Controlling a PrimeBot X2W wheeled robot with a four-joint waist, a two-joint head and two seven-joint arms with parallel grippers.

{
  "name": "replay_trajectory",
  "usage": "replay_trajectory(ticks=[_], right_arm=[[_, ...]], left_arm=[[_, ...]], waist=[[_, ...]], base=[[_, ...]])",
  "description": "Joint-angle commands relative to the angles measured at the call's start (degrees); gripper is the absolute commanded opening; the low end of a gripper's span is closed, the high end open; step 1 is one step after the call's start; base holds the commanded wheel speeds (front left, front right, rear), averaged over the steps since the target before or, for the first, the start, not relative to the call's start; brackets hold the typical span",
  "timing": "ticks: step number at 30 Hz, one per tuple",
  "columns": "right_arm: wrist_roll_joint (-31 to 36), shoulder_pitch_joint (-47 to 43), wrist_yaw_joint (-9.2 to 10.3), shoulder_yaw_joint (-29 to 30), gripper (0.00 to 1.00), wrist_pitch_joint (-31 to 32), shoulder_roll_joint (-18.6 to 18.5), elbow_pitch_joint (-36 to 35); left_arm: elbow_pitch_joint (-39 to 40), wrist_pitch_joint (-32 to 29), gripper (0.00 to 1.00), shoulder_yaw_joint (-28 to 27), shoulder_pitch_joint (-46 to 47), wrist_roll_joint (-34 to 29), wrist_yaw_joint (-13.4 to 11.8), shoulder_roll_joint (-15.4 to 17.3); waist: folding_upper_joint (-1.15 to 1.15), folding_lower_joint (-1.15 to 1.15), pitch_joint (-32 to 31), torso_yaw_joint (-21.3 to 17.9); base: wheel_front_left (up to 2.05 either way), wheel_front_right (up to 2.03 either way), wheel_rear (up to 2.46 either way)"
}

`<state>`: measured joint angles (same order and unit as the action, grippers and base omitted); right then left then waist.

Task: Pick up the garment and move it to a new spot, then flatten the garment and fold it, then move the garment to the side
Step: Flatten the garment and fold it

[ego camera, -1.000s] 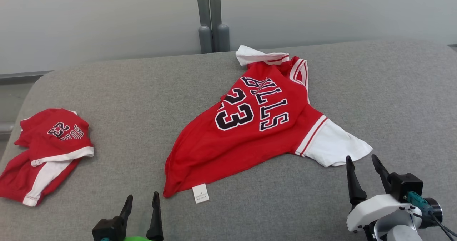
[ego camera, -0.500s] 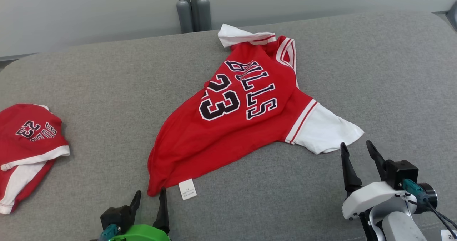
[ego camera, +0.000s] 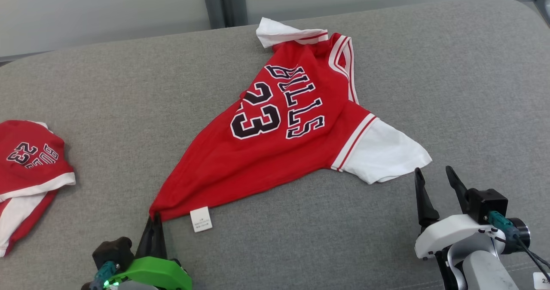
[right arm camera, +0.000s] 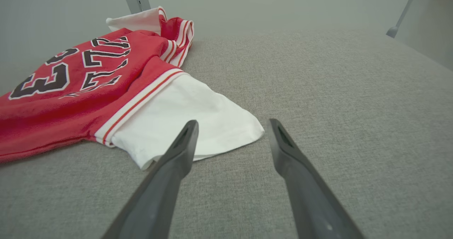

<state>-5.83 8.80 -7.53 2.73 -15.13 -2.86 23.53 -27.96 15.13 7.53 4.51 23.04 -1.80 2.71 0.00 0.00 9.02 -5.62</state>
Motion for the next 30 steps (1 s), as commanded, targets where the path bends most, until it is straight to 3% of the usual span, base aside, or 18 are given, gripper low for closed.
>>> replay_trajectory(ticks=[1,10,19,20,21,22,30], right_arm=[[0.5,1.2,0.08,0.0,1.00,0.0,-0.1,0.5],[-0.1,4.5,0.08,-0.6,1.00,0.0,-0.1,6.1],[-1.2,8.6,0.08,0.3,1.00,0.0,-0.1,13.1],[-1.2,8.9,0.08,0.4,0.45,0.0,-0.1,13.6],[-1.1,9.2,0.08,0.8,0.12,0.0,-0.2,13.8],[-1.3,9.2,0.08,1.2,0.00,0.0,-0.1,14.2],[-3.2,8.1,0.08,2.3,0.00,0.0,-0.1,12.0]], left_arm=[[1.1,0.0,0.00,-1.2,0.7,-0.4,-0.4,0.3],[2.6,0.0,0.00,-3.5,1.4,-2.5,0.3,0.3],[3.0,0.0,0.00,-2.3,2.9,-3.0,1.2,0.3],[3.1,0.0,0.00,-2.2,3.0,-3.0,1.2,0.3],[3.1,0.0,0.00,-2.1,3.0,-2.9,1.2,0.3],[3.2,0.0,0.00,-2.0,3.1,-2.8,1.3,0.3],[5.1,0.0,0.00,-2.1,3.1,-3.8,2.5,0.3]], waist=[[0.00,0.00,0.5,0.7],[0.00,0.00,2.4,3.5],[0.00,0.00,4.8,5.1],[0.00,0.00,4.9,5.2],[0.00,0.00,4.9,5.3],[0.00,0.00,4.9,5.4],[0.00,0.00,3.5,5.4]], base=[[0.00,0.00,0.00],[0.00,0.00,0.00],[0.00,0.00,0.00],[0.00,0.00,0.00],[0.00,0.00,0.00],[0.00,0.00,0.00],[0.00,0.00,0.00]])
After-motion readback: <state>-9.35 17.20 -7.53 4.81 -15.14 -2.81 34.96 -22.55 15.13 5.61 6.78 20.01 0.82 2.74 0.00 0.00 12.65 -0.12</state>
